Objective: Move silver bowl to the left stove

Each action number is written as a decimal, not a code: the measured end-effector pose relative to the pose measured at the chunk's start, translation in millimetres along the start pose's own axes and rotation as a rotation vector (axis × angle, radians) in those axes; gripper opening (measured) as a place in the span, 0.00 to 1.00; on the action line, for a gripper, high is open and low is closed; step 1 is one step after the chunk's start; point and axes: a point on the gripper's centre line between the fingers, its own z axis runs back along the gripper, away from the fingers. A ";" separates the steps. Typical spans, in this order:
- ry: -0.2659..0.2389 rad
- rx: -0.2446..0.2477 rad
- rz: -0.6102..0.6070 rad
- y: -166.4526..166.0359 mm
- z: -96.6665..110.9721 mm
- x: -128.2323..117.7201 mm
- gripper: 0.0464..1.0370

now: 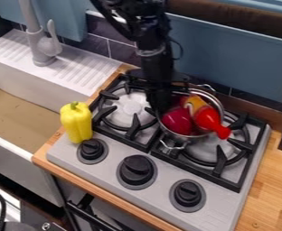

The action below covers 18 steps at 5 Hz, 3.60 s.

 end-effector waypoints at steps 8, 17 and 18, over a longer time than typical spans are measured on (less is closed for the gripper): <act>-0.097 0.090 0.014 93.1 13.3 16.2 0.04; -0.081 0.182 0.162 -2.2 82.4 18.1 0.96; -0.048 0.167 0.149 -10.4 82.9 12.3 0.96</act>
